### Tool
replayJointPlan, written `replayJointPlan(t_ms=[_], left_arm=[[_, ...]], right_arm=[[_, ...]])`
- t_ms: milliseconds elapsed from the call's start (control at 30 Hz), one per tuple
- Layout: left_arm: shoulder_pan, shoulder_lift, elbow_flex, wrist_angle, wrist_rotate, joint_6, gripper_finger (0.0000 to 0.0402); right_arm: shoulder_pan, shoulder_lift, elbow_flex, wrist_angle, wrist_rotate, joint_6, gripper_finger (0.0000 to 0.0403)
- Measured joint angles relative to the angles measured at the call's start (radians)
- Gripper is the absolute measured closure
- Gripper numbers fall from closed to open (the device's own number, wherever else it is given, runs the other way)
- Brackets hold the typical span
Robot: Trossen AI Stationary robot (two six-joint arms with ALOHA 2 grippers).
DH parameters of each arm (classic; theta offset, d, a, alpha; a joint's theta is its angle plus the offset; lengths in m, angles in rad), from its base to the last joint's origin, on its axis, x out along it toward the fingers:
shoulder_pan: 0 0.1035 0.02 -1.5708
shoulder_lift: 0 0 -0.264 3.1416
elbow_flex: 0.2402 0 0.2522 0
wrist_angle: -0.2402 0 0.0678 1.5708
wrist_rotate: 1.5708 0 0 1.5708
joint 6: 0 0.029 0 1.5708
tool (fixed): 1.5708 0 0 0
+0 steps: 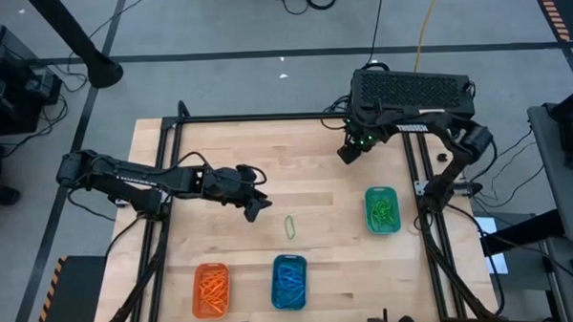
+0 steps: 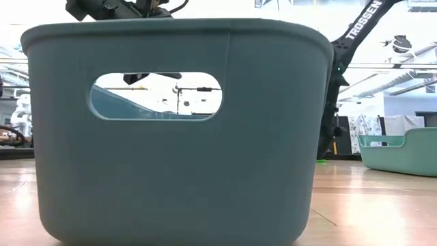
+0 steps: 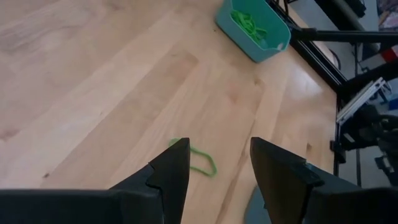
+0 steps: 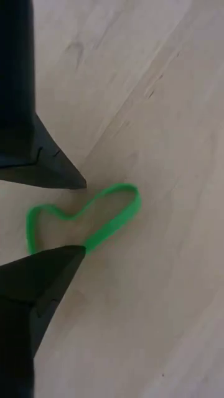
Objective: Sort rubber bands into baskets
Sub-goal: Put the green rubber band into the green bin
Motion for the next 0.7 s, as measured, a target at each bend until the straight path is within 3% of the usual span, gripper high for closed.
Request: replayJointPlan(t_ms=[200,433,700], left_arm=[[0.0,0.0,0.0,0.0,-0.028,-0.016,0.0226],[0.0,0.0,0.0,-0.002,-0.063,-0.025,0.0226],[0.0,0.0,0.0,-0.008,-0.095,0.083,0.0226]], right_arm=[[-0.007,0.038,0.006,-0.013,0.002,-0.027,0.0267],[-0.007,0.042,0.006,-0.053,-0.03,-0.04,0.0388],[0.035,0.004,0.044,-0.184,-0.12,-0.003,0.0401]])
